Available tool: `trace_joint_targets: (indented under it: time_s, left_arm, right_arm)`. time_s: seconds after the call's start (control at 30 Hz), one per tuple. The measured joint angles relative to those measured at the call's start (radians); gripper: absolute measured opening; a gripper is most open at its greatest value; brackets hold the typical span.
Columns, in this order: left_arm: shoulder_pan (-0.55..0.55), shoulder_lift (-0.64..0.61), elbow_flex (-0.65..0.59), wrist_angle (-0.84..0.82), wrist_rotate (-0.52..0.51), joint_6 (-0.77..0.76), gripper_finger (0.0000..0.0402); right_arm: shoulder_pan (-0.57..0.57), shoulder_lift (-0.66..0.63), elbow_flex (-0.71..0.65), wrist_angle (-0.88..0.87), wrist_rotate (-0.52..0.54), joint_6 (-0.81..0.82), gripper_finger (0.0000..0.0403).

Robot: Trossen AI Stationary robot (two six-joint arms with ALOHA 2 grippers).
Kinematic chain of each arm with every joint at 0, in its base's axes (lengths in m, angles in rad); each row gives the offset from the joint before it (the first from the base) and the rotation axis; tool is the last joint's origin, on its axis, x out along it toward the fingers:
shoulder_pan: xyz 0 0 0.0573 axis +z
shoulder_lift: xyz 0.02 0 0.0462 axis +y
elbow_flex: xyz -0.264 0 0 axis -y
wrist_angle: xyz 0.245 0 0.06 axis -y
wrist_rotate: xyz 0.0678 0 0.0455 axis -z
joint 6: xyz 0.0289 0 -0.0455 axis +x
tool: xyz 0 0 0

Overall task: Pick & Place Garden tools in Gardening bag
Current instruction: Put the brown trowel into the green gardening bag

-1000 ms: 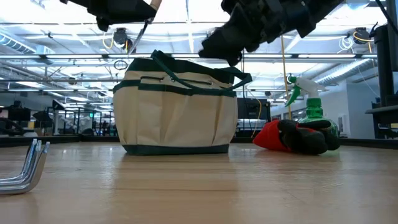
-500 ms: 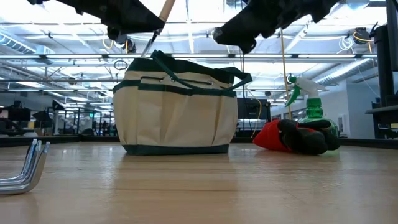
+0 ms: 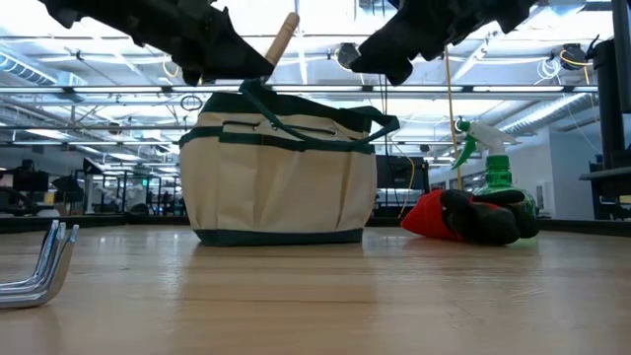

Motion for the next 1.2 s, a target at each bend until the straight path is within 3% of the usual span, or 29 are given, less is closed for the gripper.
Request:
trace_joint_targets:
  time_s: [0.2,0.43,0.87,1.2]
  left_arm:
    - [0.0,0.0,0.0,-0.072,0.013,-0.067,0.0072]
    - [0.0,0.034,0.0,-0.156,0.097,-0.132,0.0072]
    - [0.015,0.165,0.002,-0.161,0.182,-0.163,0.0072]
    - [0.057,0.174,0.002,-0.164,0.222,-0.188,0.0072]
  right_arm:
    - [0.0,0.0,0.0,-0.018,0.0,0.0,0.0155]
    - [0.0,0.0,0.0,-0.019,0.0,0.0,0.0155]
    - [0.0,0.0,0.0,-0.02,0.0,0.0,0.0155]
    - [0.0,0.0,0.0,-0.02,0.0,0.0,0.0155]
